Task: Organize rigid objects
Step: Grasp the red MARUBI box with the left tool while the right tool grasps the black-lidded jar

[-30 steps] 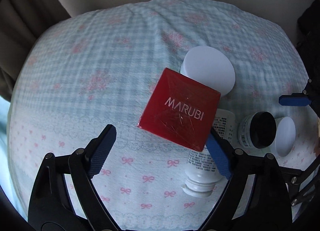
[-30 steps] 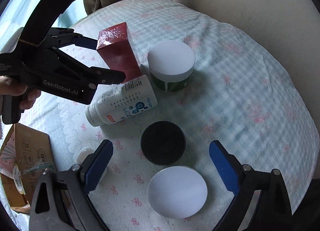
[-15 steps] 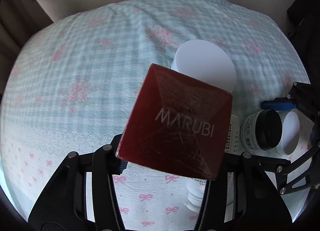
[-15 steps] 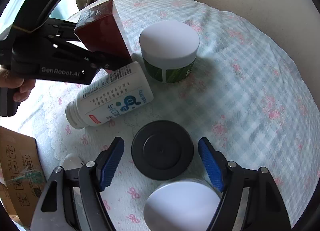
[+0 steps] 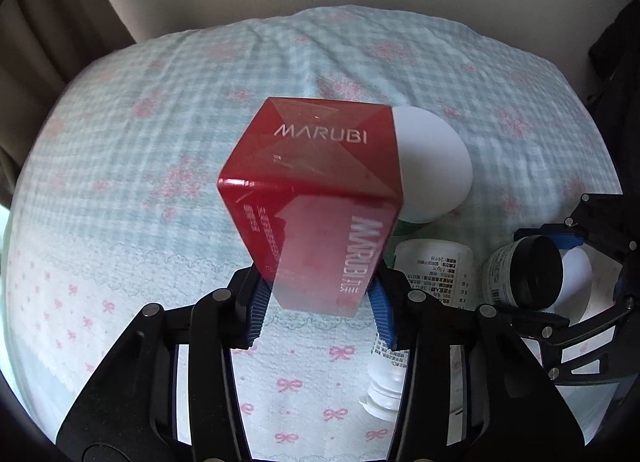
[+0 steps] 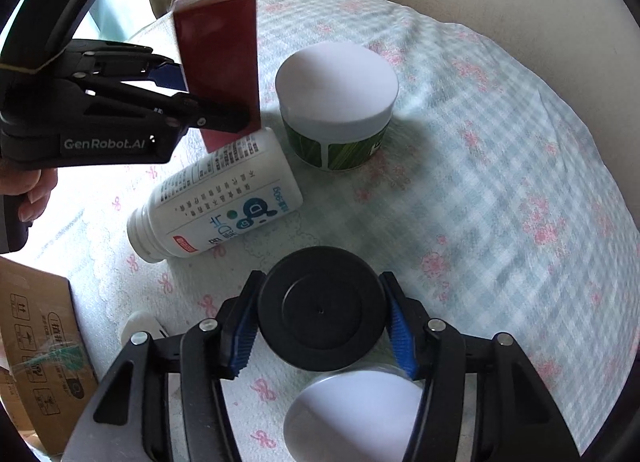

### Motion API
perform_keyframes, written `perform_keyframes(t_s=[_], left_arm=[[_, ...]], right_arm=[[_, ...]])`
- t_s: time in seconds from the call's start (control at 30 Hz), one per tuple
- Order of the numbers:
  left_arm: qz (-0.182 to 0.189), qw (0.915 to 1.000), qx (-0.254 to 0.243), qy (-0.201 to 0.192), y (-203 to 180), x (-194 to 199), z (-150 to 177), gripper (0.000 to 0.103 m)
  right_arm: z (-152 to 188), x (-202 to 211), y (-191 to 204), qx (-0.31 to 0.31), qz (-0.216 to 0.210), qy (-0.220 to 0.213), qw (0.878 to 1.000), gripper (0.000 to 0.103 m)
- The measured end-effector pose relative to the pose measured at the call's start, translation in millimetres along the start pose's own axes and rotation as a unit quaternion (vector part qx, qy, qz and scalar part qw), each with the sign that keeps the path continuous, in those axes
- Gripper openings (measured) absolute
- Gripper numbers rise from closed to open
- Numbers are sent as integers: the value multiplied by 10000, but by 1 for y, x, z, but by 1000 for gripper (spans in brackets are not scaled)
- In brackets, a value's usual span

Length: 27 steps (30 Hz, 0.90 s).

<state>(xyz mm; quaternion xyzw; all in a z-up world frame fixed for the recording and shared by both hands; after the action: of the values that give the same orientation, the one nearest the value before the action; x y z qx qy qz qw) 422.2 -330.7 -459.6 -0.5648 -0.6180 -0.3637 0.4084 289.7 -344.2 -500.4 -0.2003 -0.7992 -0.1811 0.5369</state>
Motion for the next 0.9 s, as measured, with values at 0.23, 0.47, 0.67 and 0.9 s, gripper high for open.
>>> perform_keyframes(t_s=[0.23, 0.47, 0.67, 0.9], left_arm=[[-51, 9982, 573, -195, 10, 27, -6, 38], [-154, 9907, 1227, -564, 14, 80, -11, 38], [-438, 9788, 1738, -993, 7, 163, -7, 38], [-828, 9569, 2340, -1505, -5, 275, 29, 38]], right_arm=[[-9, 26, -2, 163, 26, -155, 9997, 52], [-19, 66, -3, 271, 27, -368, 9990, 52], [-33, 127, 4, 372, -84, -619, 9974, 52], [-46, 212, 26, 730, -207, -876, 9933, 52]])
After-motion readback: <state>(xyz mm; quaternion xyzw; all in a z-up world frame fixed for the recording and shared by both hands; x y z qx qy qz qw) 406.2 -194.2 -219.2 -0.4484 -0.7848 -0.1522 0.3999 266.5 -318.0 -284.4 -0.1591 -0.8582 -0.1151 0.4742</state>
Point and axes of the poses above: each gripper's, at about its wrist camera, not at the fingertips, and x roughly against the way its jaws point, y to its left, z to its underside, the point moved 2 cm from there along -x, roughly the way its jaws point, and after that the axes turned 2 degrees about x, right-handed, at the moved point
